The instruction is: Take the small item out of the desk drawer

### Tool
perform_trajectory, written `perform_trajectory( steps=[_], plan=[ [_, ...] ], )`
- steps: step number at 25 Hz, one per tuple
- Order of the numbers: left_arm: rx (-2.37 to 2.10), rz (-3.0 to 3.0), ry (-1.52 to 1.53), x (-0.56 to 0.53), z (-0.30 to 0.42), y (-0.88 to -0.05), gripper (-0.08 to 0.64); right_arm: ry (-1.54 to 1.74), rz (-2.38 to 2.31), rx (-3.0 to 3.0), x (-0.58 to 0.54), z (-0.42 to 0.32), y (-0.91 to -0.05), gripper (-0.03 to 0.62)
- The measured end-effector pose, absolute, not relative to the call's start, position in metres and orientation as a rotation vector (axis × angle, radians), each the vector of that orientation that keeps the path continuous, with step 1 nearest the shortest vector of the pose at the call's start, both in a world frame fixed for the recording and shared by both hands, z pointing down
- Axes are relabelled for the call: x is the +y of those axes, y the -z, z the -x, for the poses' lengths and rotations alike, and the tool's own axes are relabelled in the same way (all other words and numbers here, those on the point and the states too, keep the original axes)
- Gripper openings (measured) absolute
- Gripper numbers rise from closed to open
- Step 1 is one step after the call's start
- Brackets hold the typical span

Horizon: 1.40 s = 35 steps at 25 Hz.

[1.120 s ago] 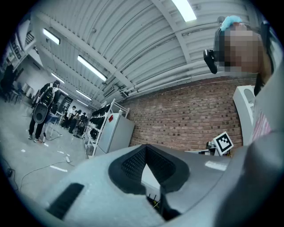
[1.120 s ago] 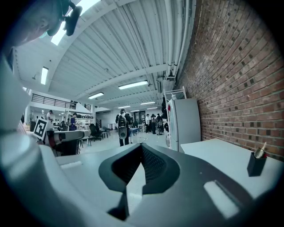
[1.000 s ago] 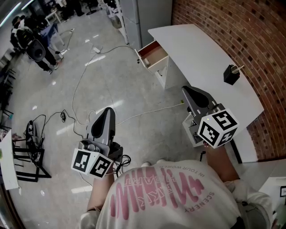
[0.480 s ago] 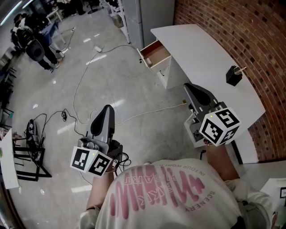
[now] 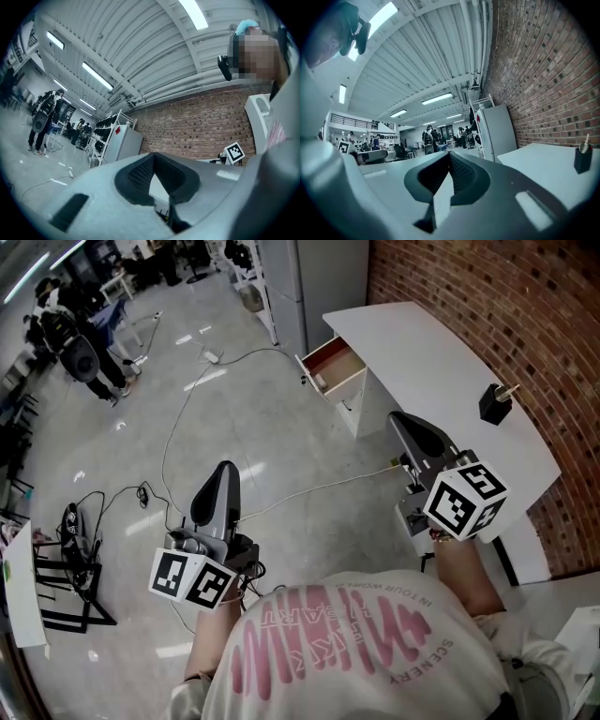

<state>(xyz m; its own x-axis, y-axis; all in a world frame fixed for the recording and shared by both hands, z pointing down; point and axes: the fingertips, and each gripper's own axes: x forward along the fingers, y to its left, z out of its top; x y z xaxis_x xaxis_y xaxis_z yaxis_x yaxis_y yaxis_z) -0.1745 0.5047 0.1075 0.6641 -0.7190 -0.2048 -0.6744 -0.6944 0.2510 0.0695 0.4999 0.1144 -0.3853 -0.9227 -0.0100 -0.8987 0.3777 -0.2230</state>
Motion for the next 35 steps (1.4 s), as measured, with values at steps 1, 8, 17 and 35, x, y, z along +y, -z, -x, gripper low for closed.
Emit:
perform_trajectory(
  steps=[1, 8, 17, 35],
  plan=[
    [-1.142, -2.723, 0.433, 0.505, 0.178, -0.109, 0.003, 0.278, 1.668, 2.494, 0.501, -0.066, -0.116, 0.012],
    [-1.116, -2.688, 0.423, 0.513, 0.201, -0.131, 0.003, 0.326, 1.682, 2.494, 0.514, -0.041, -0.138, 0.012],
    [-1.108, -2.6, 0.404, 0.515, 0.227, -0.165, 0.003, 0.448, 1.707, 2.545, 0.513, -0.014, -0.173, 0.012],
    [-1.073, -2.511, 0.381, 0.465, 0.212, -0.2, 0.003, 0.542, 1.694, 2.599, 0.455, -0.013, -0.202, 0.012]
  ],
)
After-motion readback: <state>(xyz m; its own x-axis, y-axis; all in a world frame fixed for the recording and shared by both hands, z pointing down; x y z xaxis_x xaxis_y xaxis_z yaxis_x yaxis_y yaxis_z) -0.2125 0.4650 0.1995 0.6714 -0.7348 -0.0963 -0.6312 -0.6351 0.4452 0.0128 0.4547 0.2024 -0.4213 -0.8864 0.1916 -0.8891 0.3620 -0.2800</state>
